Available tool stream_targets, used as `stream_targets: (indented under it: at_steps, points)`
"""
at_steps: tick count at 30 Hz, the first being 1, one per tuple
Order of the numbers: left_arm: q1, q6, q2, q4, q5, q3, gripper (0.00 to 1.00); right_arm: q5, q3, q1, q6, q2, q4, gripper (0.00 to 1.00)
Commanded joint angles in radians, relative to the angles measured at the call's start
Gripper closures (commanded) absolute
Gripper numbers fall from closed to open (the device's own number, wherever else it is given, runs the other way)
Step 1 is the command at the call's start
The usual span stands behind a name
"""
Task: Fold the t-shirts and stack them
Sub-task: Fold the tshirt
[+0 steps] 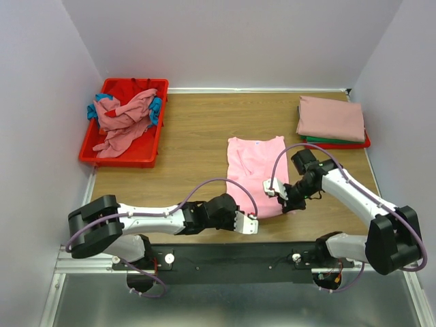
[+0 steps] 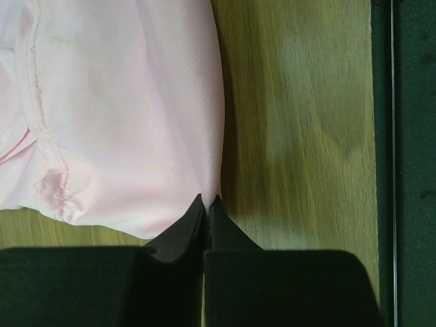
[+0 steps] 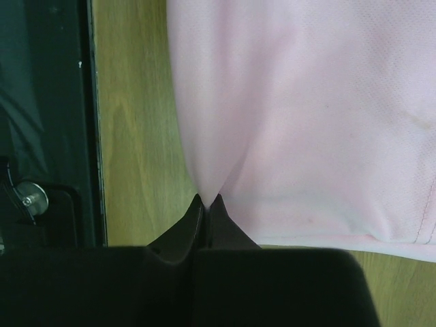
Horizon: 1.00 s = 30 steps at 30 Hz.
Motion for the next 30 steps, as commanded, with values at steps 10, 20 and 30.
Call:
stream_targets:
  at_steps: [10, 20, 30]
  points:
    - [0.001, -0.008, -0.185, -0.150, 0.011, 0.027, 1.00, 0.006, 0.062, 0.005, 0.061, -0.017, -0.022, 1.00]
    - [0.004, 0.005, -0.253, -0.191, 0.011, 0.036, 1.00, -0.005, 0.169, 0.005, 0.106, -0.009, -0.022, 1.00]
    - [0.233, 0.150, -0.265, -0.086, 0.041, 0.104, 1.00, 0.052, 0.401, 0.005, 0.173, 0.147, 0.036, 1.00]
